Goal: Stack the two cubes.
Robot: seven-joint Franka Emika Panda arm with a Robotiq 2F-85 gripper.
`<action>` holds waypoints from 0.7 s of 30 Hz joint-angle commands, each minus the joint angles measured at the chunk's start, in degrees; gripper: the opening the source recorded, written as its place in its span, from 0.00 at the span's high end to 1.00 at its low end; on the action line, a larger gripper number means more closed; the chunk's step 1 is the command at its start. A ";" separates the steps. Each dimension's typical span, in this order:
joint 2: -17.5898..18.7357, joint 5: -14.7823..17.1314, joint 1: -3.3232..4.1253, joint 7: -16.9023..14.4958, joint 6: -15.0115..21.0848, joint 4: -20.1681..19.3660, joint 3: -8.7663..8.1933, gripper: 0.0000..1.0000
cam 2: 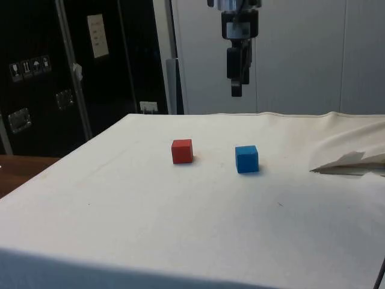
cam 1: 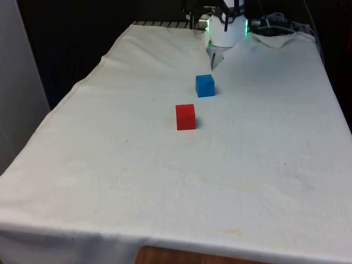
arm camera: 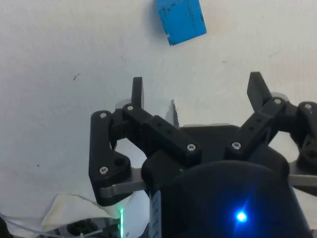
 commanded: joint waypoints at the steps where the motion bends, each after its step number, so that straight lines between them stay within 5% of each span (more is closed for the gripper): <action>1: 0.00 0.00 0.00 -0.11 0.00 0.00 0.00 0.00; 21: 0.86 2.46 0.46 -8.94 4.13 -1.43 -2.06 0.00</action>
